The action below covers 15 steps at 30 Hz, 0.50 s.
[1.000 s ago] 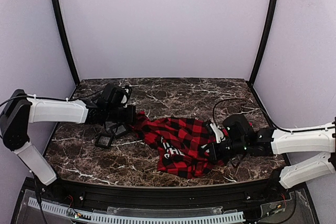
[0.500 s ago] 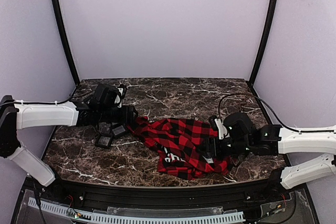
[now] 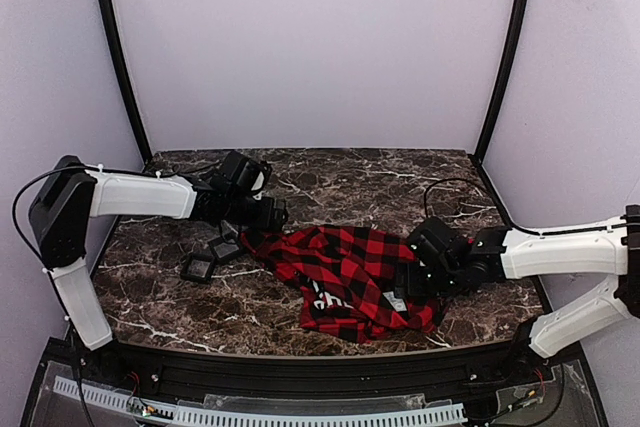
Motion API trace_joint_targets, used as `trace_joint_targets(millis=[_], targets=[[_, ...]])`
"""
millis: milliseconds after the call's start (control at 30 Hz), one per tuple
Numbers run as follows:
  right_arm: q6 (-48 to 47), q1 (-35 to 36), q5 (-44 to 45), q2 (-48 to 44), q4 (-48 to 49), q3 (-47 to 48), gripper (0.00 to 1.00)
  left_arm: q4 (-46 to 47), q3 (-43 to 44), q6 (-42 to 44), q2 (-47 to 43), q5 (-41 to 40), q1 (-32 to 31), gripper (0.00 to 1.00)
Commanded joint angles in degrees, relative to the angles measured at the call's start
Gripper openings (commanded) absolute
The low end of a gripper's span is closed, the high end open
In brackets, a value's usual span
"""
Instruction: Remove the brooch from the garment
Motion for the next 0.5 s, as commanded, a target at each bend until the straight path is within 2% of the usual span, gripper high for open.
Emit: trace_joint_targets(millis=[0, 300, 467], targets=[[2.8, -2.5, 5.3, 1.7, -5.1, 1.7, 0.87, -3.3, 2.4, 0.3, 1.6, 0.3, 0.1, 0.87], [2.0, -8.3, 8.0, 0.8, -6.0, -1.1, 0.85, -3.7, 2.0, -1.1, 4.1, -0.3, 0.1, 0.72], [2.0, -9.8, 6.8, 1.2, -2.3, -3.5, 0.77, -3.1, 1.8, -2.1, 5.4, 0.1, 0.1, 0.55]])
